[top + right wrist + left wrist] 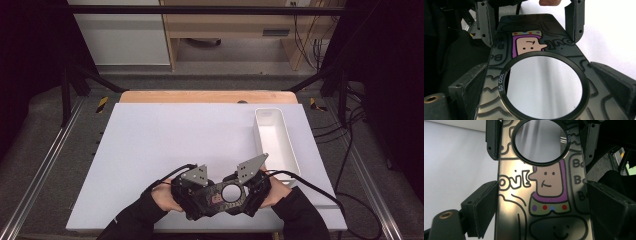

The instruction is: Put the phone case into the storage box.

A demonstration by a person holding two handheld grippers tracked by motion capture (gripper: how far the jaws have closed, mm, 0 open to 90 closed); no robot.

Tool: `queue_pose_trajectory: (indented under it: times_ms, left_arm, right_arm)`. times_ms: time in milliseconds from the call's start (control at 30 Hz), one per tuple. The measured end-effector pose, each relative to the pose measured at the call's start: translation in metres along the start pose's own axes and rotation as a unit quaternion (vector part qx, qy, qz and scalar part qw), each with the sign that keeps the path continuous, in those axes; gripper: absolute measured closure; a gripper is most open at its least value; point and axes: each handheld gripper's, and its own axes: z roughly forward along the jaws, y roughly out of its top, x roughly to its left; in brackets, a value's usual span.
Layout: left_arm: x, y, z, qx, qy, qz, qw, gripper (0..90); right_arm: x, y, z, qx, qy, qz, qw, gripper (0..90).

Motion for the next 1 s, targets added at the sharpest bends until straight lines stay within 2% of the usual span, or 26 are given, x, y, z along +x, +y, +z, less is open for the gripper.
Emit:
queue_pose_trajectory:
  times_ms: [1000]
  left_arm:
    - [0.0007, -0.0009, 0.0018, 0.001, -0.011, 0.007, 0.9999, 11.5]
  right_arm:
    - [0.0019, 0.0015, -0.004, 0.005, 0.011, -0.001, 0.9999, 11.6]
